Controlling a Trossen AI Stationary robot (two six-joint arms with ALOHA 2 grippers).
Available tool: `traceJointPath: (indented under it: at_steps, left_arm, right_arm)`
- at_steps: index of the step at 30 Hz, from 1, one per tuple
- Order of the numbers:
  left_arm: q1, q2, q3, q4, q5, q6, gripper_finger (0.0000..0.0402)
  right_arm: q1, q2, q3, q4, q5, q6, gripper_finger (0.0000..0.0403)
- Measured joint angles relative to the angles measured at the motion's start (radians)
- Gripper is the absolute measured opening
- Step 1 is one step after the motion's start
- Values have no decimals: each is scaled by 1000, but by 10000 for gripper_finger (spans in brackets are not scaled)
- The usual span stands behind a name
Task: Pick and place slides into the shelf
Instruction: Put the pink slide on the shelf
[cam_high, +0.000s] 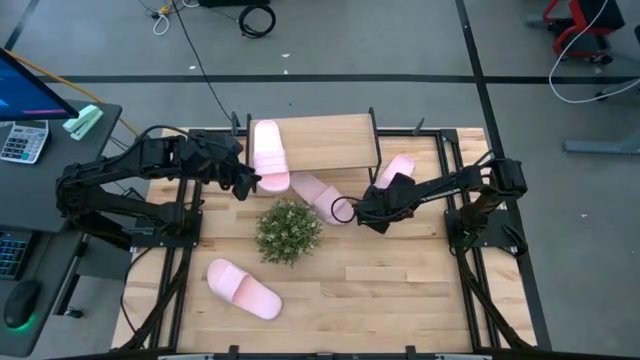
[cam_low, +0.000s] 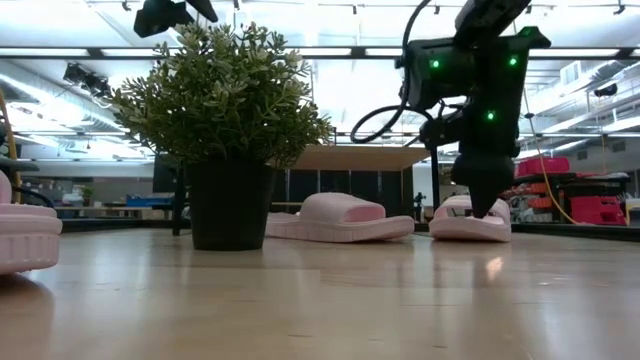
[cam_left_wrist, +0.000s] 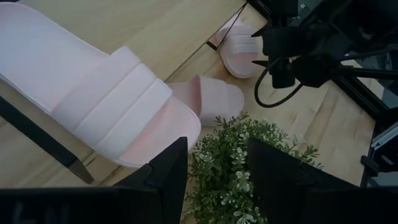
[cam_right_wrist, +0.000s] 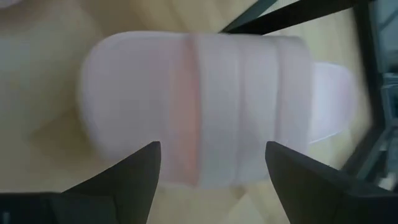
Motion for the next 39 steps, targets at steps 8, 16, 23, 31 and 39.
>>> traceJointPath:
  at_steps: [8,16,23,31,39]
  left_arm:
    - [0,0,0,5,0,1,172]
    - [0,-1,0,5,0,20,173]
    - [0,-1,0,18,0,34,173]
    - [0,-1,0,18,0,55,173]
    - [0,-1,0,18,-1,88,172]
  right_arm:
    - [-10,3,-2,3,42,6,287]
    - [-27,3,-65,36,52,7,285]
    - [-26,3,-83,66,67,11,240]
    - [-26,3,-82,76,29,-9,62]
    - [-26,-5,-78,-13,-6,-19,13]
